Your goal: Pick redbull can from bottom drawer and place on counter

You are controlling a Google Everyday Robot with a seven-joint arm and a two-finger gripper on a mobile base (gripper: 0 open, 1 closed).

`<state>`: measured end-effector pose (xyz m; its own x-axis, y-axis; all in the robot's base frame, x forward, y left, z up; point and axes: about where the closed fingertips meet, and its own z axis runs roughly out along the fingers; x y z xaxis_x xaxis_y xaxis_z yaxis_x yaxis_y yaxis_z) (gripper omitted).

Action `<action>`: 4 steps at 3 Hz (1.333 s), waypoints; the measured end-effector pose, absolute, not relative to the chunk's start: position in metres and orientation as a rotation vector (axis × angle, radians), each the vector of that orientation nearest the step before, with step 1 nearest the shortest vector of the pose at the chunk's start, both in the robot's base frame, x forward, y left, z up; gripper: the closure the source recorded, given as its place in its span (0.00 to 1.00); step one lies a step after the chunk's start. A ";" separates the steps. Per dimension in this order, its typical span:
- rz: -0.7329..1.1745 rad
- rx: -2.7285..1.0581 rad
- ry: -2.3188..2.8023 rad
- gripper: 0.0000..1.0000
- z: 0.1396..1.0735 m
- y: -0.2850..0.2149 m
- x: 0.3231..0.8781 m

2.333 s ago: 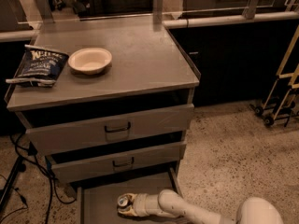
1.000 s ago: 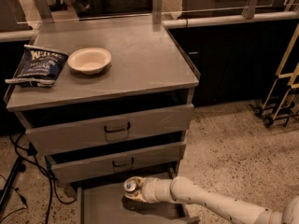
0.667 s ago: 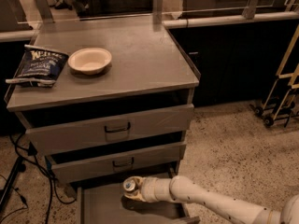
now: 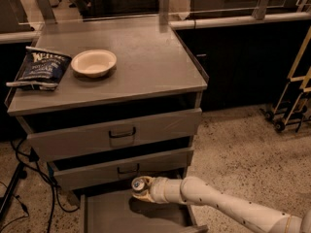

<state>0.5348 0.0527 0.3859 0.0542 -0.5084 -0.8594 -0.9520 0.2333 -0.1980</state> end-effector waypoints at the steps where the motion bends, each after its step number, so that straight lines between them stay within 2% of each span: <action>1: 0.541 -1.384 1.589 1.00 0.436 0.037 0.552; 4: 0.599 -1.351 1.629 1.00 0.468 0.017 0.530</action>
Offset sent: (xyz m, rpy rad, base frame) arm 0.0260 -0.0320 0.0813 -0.0302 -0.0659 -0.0747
